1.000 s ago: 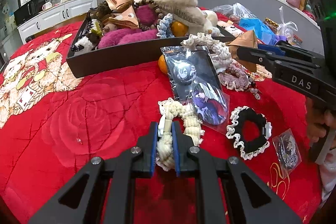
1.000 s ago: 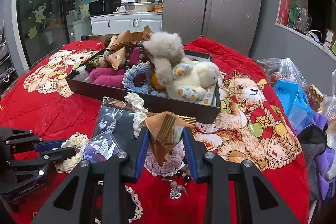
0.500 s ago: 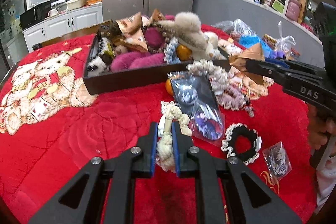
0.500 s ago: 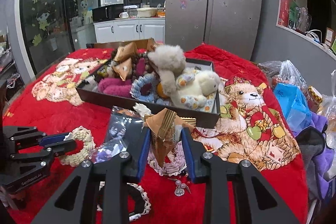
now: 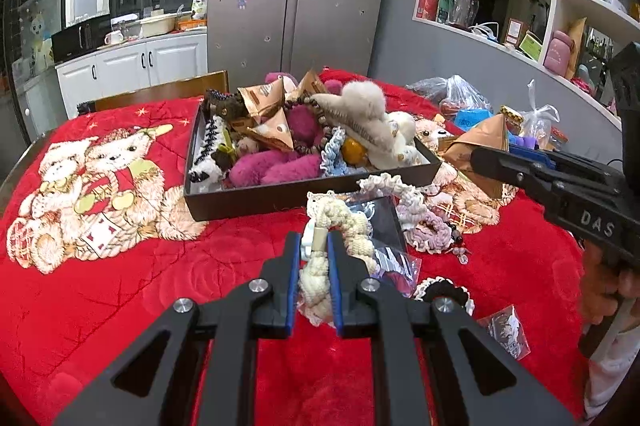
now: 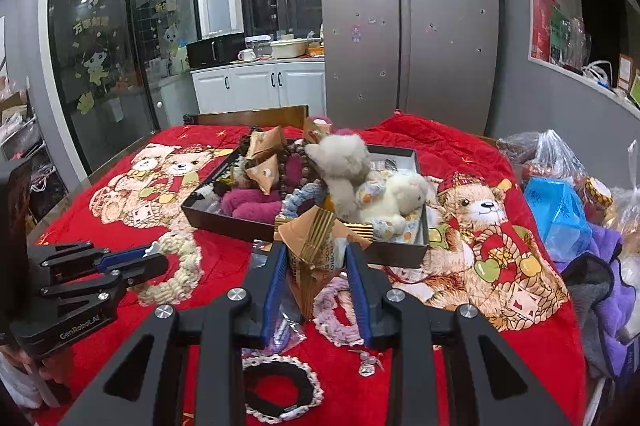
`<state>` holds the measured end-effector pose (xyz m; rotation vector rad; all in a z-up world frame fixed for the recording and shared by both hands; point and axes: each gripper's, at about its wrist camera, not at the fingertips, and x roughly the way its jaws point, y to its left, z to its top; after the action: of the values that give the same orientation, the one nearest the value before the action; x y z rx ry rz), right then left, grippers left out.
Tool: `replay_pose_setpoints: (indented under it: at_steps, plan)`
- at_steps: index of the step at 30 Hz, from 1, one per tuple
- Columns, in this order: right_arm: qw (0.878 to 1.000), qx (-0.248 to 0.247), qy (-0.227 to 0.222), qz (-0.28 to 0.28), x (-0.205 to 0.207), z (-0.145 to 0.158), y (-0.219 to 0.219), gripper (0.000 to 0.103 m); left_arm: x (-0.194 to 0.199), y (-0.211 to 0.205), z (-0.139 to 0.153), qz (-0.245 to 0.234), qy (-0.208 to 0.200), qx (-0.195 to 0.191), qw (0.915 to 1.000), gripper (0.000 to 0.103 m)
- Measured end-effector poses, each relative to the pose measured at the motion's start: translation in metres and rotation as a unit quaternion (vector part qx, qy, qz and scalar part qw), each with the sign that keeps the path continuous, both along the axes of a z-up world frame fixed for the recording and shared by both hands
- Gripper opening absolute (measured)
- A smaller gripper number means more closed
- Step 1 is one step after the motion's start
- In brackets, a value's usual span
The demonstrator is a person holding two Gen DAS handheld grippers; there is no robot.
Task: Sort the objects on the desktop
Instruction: 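Carry the cream bracelet and gold candy over the black box with both tools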
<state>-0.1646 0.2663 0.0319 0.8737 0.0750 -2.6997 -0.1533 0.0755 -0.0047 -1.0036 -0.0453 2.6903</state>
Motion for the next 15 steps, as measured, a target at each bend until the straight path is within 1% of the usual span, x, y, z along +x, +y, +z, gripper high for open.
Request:
replay_pose_setpoints:
  at_steps: [7,11,15]
  plan:
    - [1.0,0.002,0.004,0.017,0.008,0.009,-0.014,0.031,0.006,-0.001,0.012,0.001,0.011,-0.003,0.9999,0.014]
    - [1.0,0.007,0.0,0.028,0.01,0.007,-0.021,0.031,0.008,-0.002,0.016,0.004,0.011,0.0,0.9999,0.014]
    - [0.999,0.009,-0.005,0.041,0.011,0.007,-0.03,0.031,0.005,0.0,0.021,0.008,0.009,-0.008,0.9999,0.014]
